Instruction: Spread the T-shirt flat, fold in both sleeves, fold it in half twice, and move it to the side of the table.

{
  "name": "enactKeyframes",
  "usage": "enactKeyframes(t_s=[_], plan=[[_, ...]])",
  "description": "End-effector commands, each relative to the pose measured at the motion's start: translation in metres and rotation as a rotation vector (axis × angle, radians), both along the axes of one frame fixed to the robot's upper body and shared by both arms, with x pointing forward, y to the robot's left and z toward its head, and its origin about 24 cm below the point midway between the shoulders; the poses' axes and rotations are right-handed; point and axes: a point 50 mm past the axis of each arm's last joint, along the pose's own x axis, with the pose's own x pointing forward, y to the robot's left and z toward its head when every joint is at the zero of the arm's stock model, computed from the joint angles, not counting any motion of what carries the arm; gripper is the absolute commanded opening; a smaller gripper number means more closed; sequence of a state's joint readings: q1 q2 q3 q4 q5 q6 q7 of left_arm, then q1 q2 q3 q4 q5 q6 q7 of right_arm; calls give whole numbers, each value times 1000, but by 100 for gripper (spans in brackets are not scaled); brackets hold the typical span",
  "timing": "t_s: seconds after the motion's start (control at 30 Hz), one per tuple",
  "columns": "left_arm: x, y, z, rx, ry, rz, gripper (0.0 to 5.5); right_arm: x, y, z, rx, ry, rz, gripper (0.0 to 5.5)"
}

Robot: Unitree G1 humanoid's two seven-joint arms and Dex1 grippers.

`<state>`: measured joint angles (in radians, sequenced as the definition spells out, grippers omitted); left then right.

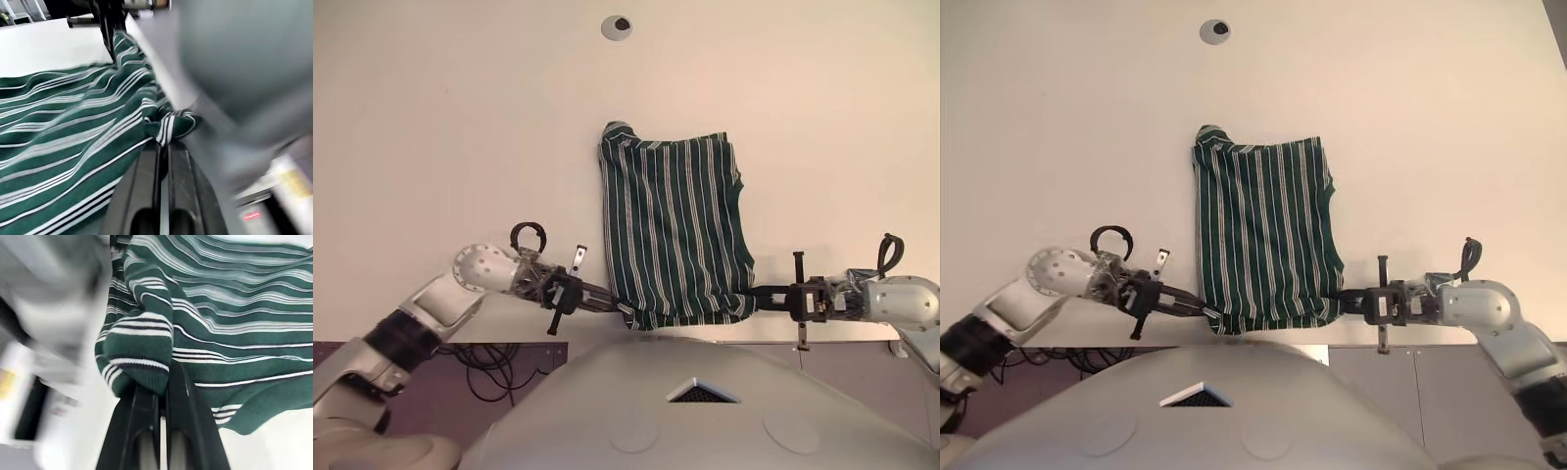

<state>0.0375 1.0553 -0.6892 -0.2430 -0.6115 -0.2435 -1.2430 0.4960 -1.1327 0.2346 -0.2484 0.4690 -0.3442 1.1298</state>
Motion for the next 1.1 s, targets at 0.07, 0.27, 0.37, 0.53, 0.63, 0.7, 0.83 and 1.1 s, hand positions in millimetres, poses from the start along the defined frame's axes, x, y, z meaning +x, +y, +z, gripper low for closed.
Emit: enactKeyframes(t_s=[0.07, 0.27, 0.37, 0.53, 0.63, 0.7, 0.83, 1.1], plan=[[-5, 6, 26, -25, 215, -53, 1, -9, 1, 24, 125, 160, 47, 0], [-3, 11, 33, -74, 323, 10, 1, -13, 6, 34, 178, 174, 40, 0], [12, 17, 29, -85, 311, 107, 1, 1, 10, 36, 220, 108, -51, 0], [42, 21, 24, -125, 297, 298, 1, 34, 9, 29, 236, 52, -262, 0], [61, 23, 13, -106, 259, 429, 1, 50, 8, 23, 233, 50, -347, 0], [70, 24, 8, -105, 253, 496, 1, 63, 8, 16, 232, 43, -415, 0], [87, 26, 2, -113, 230, 608, 1, 79, 7, 4, 200, 43, -488, 0], [98, 34, -7, -68, 218, 678, 1, 107, 13, -9, 136, 33, -586, 0]])
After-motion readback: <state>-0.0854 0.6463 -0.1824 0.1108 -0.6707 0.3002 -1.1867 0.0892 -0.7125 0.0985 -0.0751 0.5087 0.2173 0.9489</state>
